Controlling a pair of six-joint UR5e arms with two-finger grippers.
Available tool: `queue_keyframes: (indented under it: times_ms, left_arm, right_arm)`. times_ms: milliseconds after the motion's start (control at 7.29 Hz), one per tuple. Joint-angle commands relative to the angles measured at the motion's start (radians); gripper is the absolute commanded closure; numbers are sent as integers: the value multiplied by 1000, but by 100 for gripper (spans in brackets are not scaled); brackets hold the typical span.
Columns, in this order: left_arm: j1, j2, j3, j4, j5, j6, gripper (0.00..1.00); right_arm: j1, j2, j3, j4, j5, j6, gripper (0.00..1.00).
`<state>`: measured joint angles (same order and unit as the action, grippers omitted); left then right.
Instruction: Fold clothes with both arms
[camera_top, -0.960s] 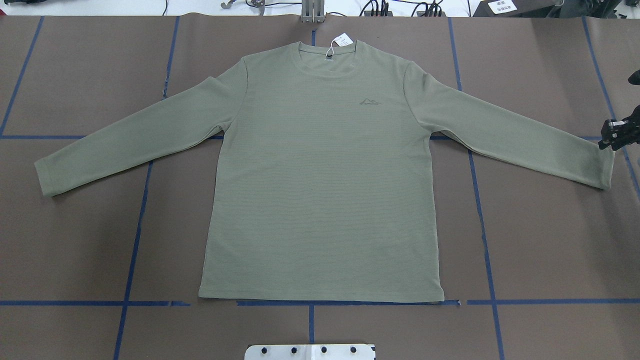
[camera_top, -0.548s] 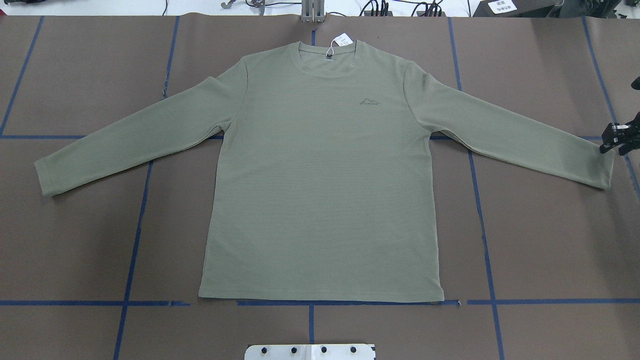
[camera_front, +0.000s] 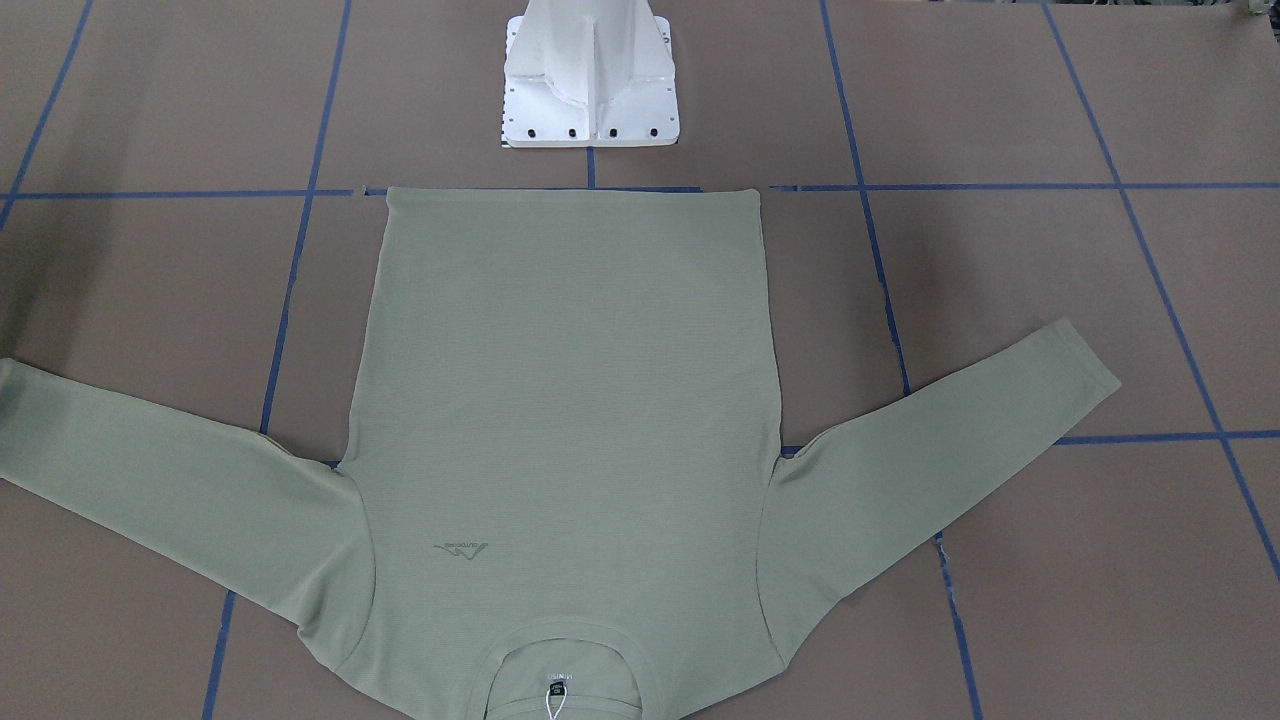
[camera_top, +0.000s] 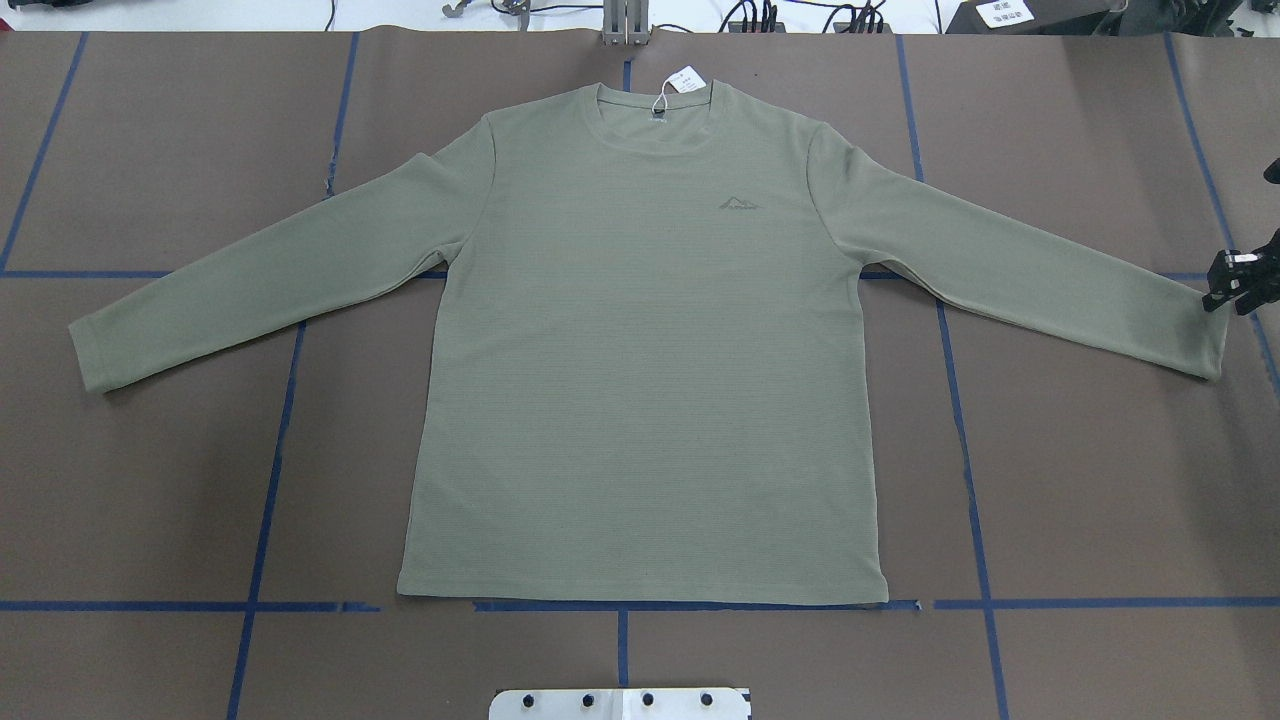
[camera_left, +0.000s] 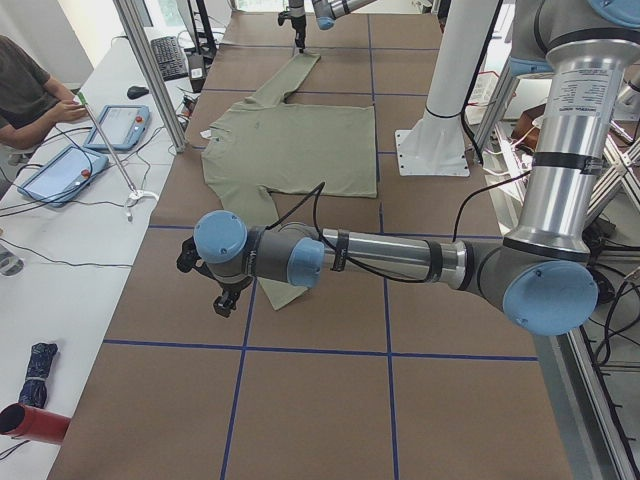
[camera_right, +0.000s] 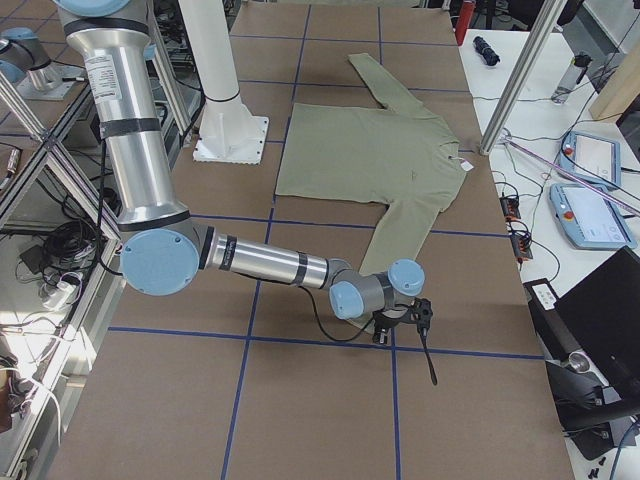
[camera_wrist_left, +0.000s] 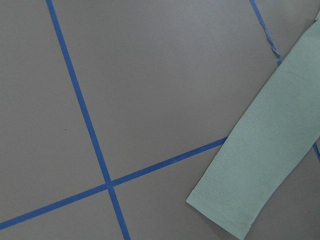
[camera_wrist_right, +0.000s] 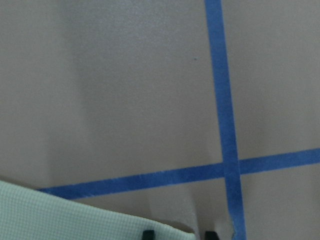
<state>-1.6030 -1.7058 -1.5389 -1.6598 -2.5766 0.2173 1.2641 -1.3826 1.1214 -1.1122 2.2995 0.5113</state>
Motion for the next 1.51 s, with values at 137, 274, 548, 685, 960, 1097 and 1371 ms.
queue_keyframes:
  times_ms: [137,274,548,685,960,1097,1371]
  left_arm:
    - [0,0,-1,0,-1,1,0]
    - [0,0,-1,0,-1,1,0]
    - [0,0,-4,0,-2,1,0]
    - [0,-2,-4,0,-2,1,0]
    - [-2,0,-6,-3,-2,1,0]
    - [0,0,-6,-3,-4,1,0]
    - [0,-2,-6,-5,-2,7,0]
  right_arm:
    - [0,-1,-6,0,5,1,100]
    - [1,4,15,5,21,0,100]
    - [1,-6,67,6,63,1,100]
    - [1,-6,124,2,78,21,100]
    - [-101,10,333,-3,100,285,100]
    - [-183,98,375,-3,89,501,100]
    - [-337,335,367,-5,-15,860,100]
